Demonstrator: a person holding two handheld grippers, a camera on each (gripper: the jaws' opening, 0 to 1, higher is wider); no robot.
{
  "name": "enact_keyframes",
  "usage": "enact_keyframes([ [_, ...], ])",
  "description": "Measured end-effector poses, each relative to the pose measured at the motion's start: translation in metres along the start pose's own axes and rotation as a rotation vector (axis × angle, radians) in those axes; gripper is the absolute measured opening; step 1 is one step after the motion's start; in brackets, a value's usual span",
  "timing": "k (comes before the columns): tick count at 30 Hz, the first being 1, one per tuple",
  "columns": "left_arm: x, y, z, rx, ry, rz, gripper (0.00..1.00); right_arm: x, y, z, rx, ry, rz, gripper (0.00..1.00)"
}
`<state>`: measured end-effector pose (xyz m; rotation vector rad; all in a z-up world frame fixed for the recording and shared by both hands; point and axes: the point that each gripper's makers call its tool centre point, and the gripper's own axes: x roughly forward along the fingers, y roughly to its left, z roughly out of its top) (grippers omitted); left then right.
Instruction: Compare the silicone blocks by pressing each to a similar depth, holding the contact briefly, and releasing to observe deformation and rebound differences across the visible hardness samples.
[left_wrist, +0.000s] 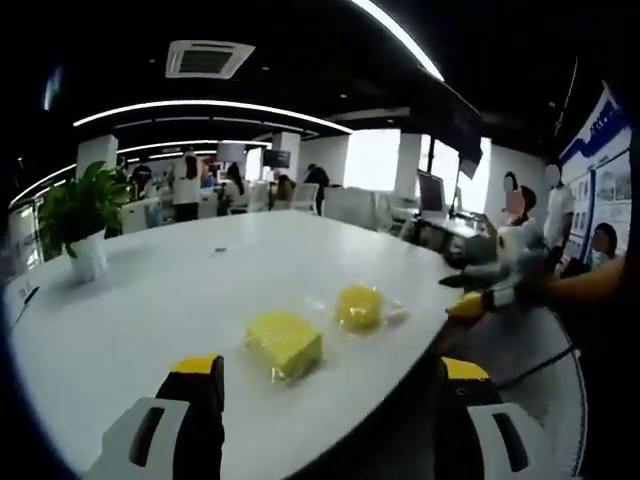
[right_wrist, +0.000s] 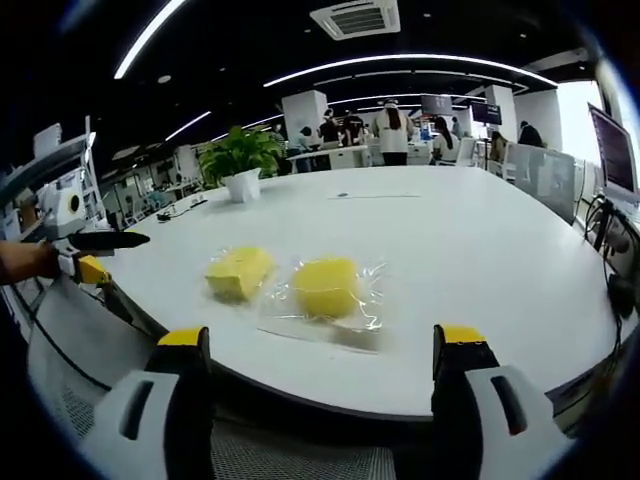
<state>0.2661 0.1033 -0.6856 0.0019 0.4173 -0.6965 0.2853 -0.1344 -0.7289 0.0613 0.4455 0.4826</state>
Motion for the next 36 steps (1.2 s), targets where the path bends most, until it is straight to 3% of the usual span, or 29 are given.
enact_keyframes([
  [2, 0.008, 0.003, 0.007, -0.019, -0.004, -0.004, 0.84, 0.000, 0.000, 0.000, -0.001, 0.002, 0.001, 0.85],
  [6, 0.036, -0.014, 0.029, -0.124, -0.056, -0.085, 0.80, 0.000, 0.001, 0.001, 0.002, -0.005, 0.002, 0.85],
  [8, 0.055, -0.016, 0.028, -0.098, -0.039, -0.083, 0.79, 0.000, 0.000, 0.001, 0.005, -0.008, -0.001, 0.85],
  [10, 0.075, -0.014, 0.017, -0.062, 0.008, -0.077, 0.73, 0.000, 0.000, 0.002, 0.005, -0.012, -0.002, 0.85],
  [13, 0.096, -0.023, 0.008, -0.149, 0.060, -0.122, 0.65, 0.000, 0.000, 0.002, 0.008, -0.016, -0.003, 0.85],
  [18, 0.129, -0.030, 0.016, -0.180, 0.048, -0.134, 0.58, -0.001, 0.000, 0.003, 0.014, -0.021, -0.002, 0.84],
  [27, 0.186, -0.014, 0.006, -0.311, 0.106, -0.077, 0.51, 0.000, 0.002, 0.001, 0.015, -0.008, 0.008, 0.84],
  [31, 0.199, -0.007, 0.003, -0.353, 0.109, -0.041, 0.48, 0.000, 0.001, 0.000, 0.020, -0.005, 0.004, 0.84],
  [36, 0.212, 0.003, 0.004, -0.480, 0.100, -0.004, 0.46, 0.001, 0.000, 0.000, 0.022, 0.001, 0.004, 0.83],
])
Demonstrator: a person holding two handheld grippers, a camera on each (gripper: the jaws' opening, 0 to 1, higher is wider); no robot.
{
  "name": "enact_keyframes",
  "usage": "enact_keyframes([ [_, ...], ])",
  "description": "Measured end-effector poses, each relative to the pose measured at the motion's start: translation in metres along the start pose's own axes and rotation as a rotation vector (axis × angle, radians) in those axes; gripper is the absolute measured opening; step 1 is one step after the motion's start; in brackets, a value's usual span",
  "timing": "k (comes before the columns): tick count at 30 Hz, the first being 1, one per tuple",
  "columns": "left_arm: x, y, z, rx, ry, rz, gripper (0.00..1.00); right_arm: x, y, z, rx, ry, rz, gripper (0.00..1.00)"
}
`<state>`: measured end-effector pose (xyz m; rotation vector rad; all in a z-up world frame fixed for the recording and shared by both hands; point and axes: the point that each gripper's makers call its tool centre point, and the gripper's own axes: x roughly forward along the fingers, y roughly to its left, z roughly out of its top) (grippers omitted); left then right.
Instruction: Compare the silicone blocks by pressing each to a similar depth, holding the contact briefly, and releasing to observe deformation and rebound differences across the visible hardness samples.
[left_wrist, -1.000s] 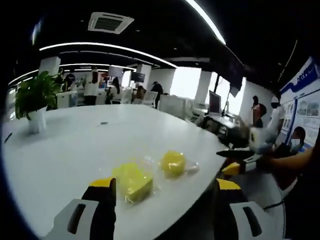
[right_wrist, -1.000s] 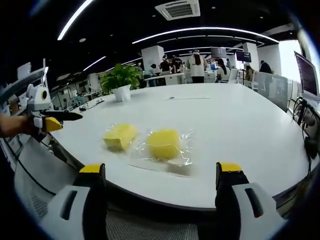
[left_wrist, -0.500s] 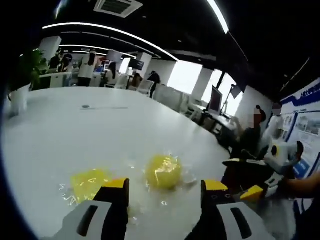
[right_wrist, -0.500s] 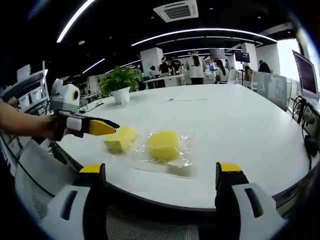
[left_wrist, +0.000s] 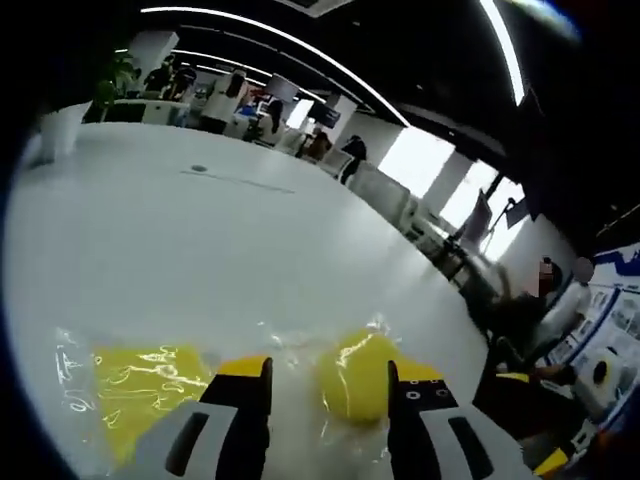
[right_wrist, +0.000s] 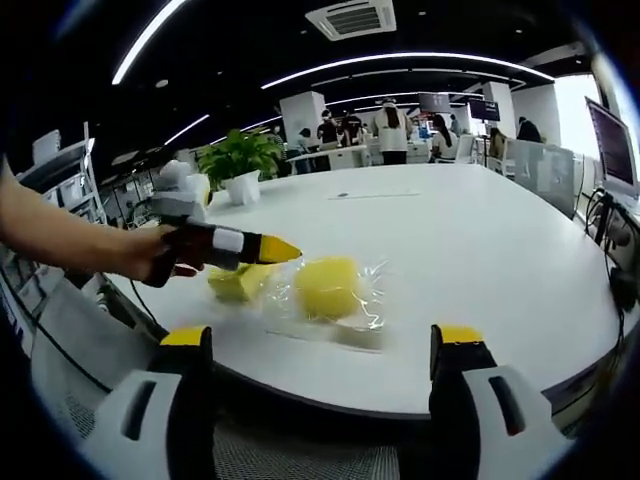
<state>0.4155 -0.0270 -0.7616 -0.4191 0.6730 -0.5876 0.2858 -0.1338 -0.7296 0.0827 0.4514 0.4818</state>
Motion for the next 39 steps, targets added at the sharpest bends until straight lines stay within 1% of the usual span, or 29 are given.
enact_keyframes([
  [3, 0.005, 0.001, 0.000, 0.000, 0.010, -0.005, 0.47, 0.001, 0.000, -0.004, -0.010, 0.025, 0.003, 0.83],
  [4, 0.007, 0.002, 0.001, -0.015, 0.008, 0.000, 0.47, 0.000, 0.000, -0.004, -0.008, 0.024, 0.003, 0.83],
  [5, 0.009, 0.003, 0.002, -0.037, 0.001, 0.000, 0.47, 0.000, -0.001, -0.004, -0.007, 0.024, 0.003, 0.83],
  [7, 0.013, 0.005, 0.006, -0.118, -0.018, 0.001, 0.47, 0.001, -0.001, -0.004, -0.007, 0.025, 0.000, 0.83],
  [8, 0.014, 0.006, 0.007, -0.130, -0.021, 0.006, 0.46, 0.001, -0.002, -0.004, -0.006, 0.026, -0.001, 0.83],
  [13, 0.023, 0.011, 0.009, -0.102, -0.011, 0.012, 0.43, 0.001, -0.002, -0.004, -0.004, 0.029, -0.002, 0.82],
  [18, 0.028, 0.016, 0.015, -0.152, -0.011, 0.007, 0.39, 0.002, -0.002, -0.005, -0.004, 0.033, 0.000, 0.82],
  [23, 0.030, 0.015, 0.018, -0.175, -0.012, -0.015, 0.37, 0.003, -0.002, -0.005, -0.003, 0.032, 0.000, 0.81],
  [26, 0.031, 0.016, 0.017, -0.174, -0.006, -0.015, 0.34, 0.003, -0.002, -0.006, -0.003, 0.033, 0.000, 0.81],
  [28, 0.032, 0.016, 0.017, -0.157, 0.006, -0.012, 0.34, 0.003, -0.002, -0.006, -0.003, 0.034, 0.001, 0.81],
  [31, 0.034, 0.015, 0.013, -0.075, 0.038, 0.012, 0.34, 0.003, -0.002, -0.007, -0.003, 0.035, 0.001, 0.81],
  [32, 0.035, 0.015, 0.012, -0.059, 0.042, 0.018, 0.34, 0.003, -0.001, -0.007, -0.003, 0.035, 0.001, 0.81],
  [34, 0.038, 0.013, 0.014, -0.058, 0.043, 0.018, 0.34, 0.003, -0.001, -0.007, -0.003, 0.036, 0.002, 0.81],
  [37, 0.043, 0.016, 0.015, -0.085, 0.052, 0.020, 0.34, 0.003, -0.001, -0.008, -0.003, 0.040, 0.002, 0.81],
  [39, 0.046, 0.020, 0.013, -0.082, 0.062, 0.039, 0.28, 0.003, 0.000, -0.009, -0.003, 0.042, 0.002, 0.81],
])
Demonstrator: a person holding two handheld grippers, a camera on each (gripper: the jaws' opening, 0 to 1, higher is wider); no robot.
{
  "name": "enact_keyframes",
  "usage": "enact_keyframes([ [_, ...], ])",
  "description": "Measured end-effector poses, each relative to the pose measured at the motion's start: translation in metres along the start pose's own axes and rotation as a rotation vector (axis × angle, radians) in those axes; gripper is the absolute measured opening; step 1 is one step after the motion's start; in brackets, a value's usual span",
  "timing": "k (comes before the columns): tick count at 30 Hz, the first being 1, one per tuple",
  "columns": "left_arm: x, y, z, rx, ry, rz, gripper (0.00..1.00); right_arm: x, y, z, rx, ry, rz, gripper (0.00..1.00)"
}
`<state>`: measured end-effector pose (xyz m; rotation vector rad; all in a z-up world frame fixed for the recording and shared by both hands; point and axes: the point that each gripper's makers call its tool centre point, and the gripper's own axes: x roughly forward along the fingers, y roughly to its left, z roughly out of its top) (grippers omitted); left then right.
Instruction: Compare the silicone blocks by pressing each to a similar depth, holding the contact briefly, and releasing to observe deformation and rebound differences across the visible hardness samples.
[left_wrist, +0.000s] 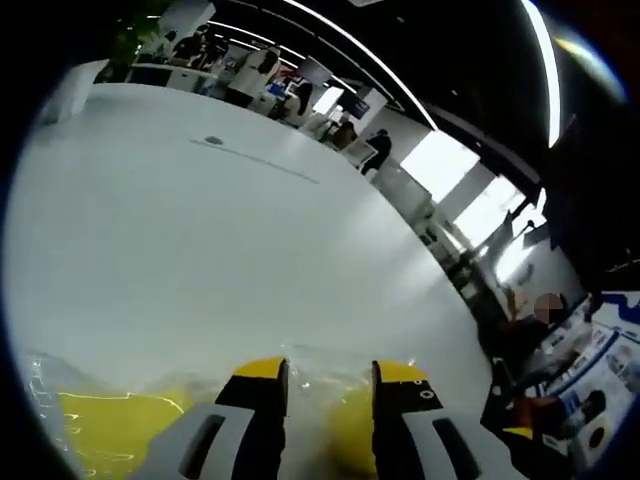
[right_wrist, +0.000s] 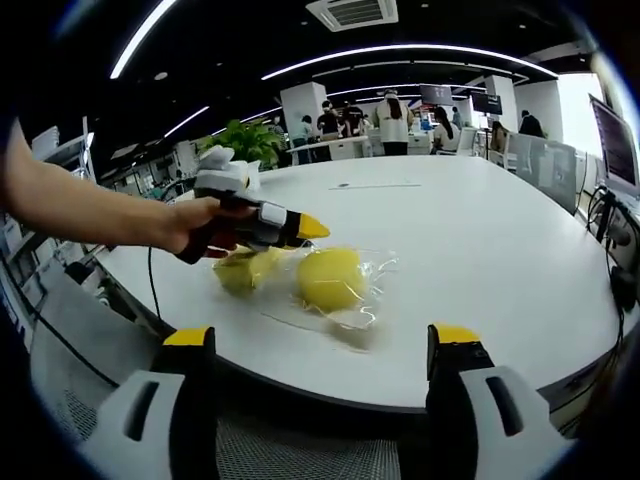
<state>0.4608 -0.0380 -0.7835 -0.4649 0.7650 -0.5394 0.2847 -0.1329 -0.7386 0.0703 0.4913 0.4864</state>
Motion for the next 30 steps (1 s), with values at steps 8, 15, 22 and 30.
enact_keyframes([
  [8, 0.010, 0.000, 0.006, -0.033, 0.017, -0.020, 0.25, 0.000, 0.000, -0.001, 0.000, 0.004, 0.000, 0.81],
  [15, 0.016, 0.006, -0.002, 0.061, 0.079, 0.011, 0.14, 0.000, 0.001, -0.001, 0.001, 0.008, 0.001, 0.80],
  [22, 0.019, 0.004, -0.003, 0.040, 0.079, 0.001, 0.10, -0.001, 0.000, -0.001, 0.003, 0.011, -0.002, 0.80],
  [30, 0.018, -0.002, 0.000, 0.064, 0.053, -0.020, 0.00, -0.001, -0.001, -0.001, 0.003, 0.013, -0.004, 0.80],
])
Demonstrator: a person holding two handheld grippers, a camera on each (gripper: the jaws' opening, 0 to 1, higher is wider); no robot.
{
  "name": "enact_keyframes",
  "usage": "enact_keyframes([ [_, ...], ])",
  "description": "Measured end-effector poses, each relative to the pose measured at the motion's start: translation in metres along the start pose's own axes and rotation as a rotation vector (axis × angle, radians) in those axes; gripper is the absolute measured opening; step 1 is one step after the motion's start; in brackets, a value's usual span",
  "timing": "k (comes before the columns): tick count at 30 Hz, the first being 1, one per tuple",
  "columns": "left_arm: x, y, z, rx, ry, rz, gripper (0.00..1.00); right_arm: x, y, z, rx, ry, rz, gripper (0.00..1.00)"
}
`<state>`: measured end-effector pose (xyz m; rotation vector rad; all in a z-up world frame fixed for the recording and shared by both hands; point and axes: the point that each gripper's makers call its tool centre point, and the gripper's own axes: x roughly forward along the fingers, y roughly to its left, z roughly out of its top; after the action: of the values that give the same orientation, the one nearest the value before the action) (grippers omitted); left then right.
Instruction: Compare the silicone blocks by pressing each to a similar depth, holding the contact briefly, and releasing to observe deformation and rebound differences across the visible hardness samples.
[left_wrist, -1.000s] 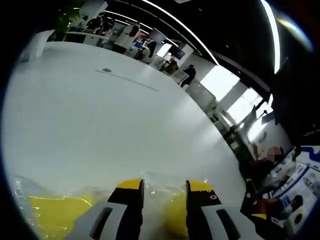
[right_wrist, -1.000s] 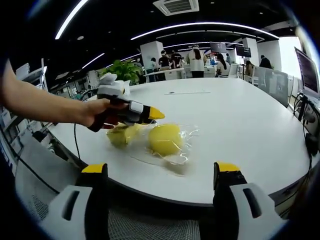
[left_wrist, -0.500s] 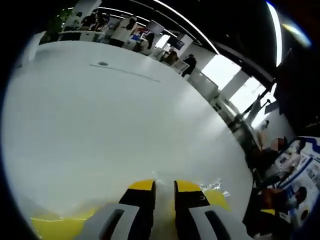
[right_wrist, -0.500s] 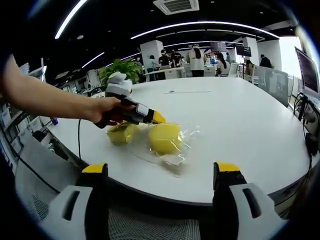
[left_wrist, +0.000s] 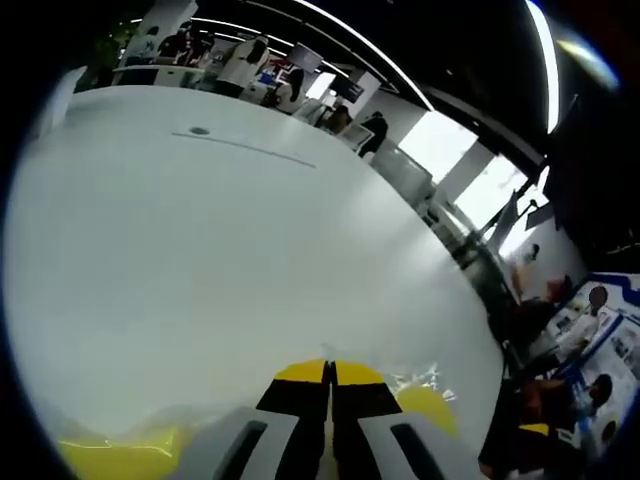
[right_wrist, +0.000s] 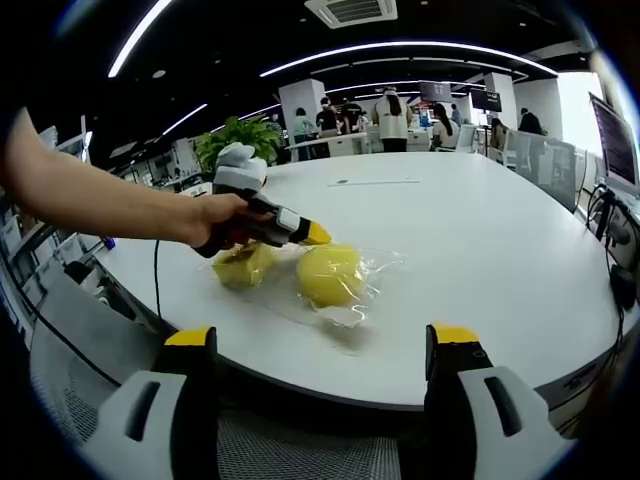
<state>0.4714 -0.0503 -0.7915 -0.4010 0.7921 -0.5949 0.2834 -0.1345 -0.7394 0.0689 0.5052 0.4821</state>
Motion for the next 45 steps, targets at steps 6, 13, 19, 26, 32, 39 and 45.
enact_keyframes([
  [6, -0.017, -0.031, 0.018, 0.020, -0.122, -0.150, 0.00, 0.000, 0.001, 0.001, 0.000, 0.000, 0.000, 0.79],
  [13, -0.039, -0.066, 0.034, 0.000, -0.188, -0.326, 0.00, 0.000, 0.004, 0.001, -0.001, 0.003, 0.002, 0.79],
  [19, -0.067, -0.101, 0.048, -0.019, -0.262, -0.470, 0.00, 0.001, 0.004, 0.001, 0.001, 0.006, 0.001, 0.80],
  [26, -0.105, -0.126, 0.060, 0.067, -0.329, -0.549, 0.00, 0.001, 0.007, -0.001, -0.004, 0.020, 0.013, 0.80],
  [32, -0.144, -0.134, 0.065, 0.129, -0.339, -0.572, 0.00, -0.001, 0.013, -0.002, -0.024, 0.031, 0.045, 0.81],
  [39, -0.200, -0.149, 0.074, 0.096, -0.394, -0.654, 0.00, -0.010, 0.021, 0.016, -0.055, 0.013, 0.086, 0.82],
  [45, -0.235, -0.155, 0.068, 0.105, -0.411, -0.693, 0.00, -0.019, 0.038, 0.049, -0.065, -0.044, 0.174, 0.83],
])
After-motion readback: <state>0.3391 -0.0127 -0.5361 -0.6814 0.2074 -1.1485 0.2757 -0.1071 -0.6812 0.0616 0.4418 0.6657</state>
